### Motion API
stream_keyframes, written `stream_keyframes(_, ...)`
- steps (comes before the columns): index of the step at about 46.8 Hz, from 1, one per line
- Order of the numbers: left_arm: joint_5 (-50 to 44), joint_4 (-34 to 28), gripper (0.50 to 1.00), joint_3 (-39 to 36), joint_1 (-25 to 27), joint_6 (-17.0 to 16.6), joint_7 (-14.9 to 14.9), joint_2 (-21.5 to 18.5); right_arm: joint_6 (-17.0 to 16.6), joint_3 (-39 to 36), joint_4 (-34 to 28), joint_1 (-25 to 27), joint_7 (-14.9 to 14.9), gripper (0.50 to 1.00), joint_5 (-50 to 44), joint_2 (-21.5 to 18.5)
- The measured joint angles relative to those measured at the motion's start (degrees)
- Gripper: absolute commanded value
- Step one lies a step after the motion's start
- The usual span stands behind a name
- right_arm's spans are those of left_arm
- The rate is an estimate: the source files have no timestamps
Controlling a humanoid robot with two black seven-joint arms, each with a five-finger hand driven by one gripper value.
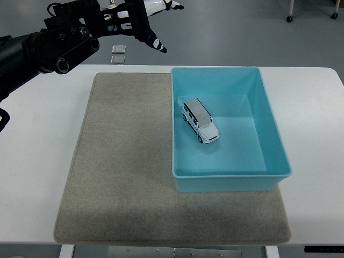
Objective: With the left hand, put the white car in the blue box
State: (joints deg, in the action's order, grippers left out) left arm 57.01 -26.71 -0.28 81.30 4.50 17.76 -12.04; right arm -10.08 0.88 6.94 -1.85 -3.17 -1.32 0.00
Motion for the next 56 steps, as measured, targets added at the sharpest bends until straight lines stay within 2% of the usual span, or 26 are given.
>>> stream_keyframes(5, -4.24, 3.10, 0.994, 0.00, -0.52, -0.86, 0.00, 0.38, 0.00, 0.00, 0.00, 0.00, 0.00, 0.936, 0.00, 0.00)
stream_keyframes(15, -14.39, 7.53, 0.994, -0.06, -2.47, -5.16, -0.03, 1.20, 0.01, 0.00, 0.00, -0.01, -0.02, 0.936, 0.00, 0.00)
stream_keyframes(25, -28.88, 12.71, 0.996, 0.08, -3.72, -5.32, -0.94, 2.74, 0.01, 0.00, 0.00, 0.00, 0.00, 0.936, 0.00, 0.00)
stream_keyframes(41, -53.65, 14.60, 0.999, 1.79, -6.71, -5.35, -3.86, 5.44, -0.01, 0.00, 0.00, -0.03, 0.00, 0.936, 0.00, 0.00)
stream_keyframes(46, -57.36, 14.65, 1.000, 4.44, -7.64, -5.31, -4.34, 5.78, -0.01, 0.00, 0.00, 0.00, 0.00, 0.936, 0.00, 0.00)
stream_keyframes(56, -58.27, 14.47, 1.000, 11.57, -10.55, -4.65, -4.30, 7.42, 0.00, 0.00, 0.00, -0.01, -0.01, 0.936, 0.00, 0.00)
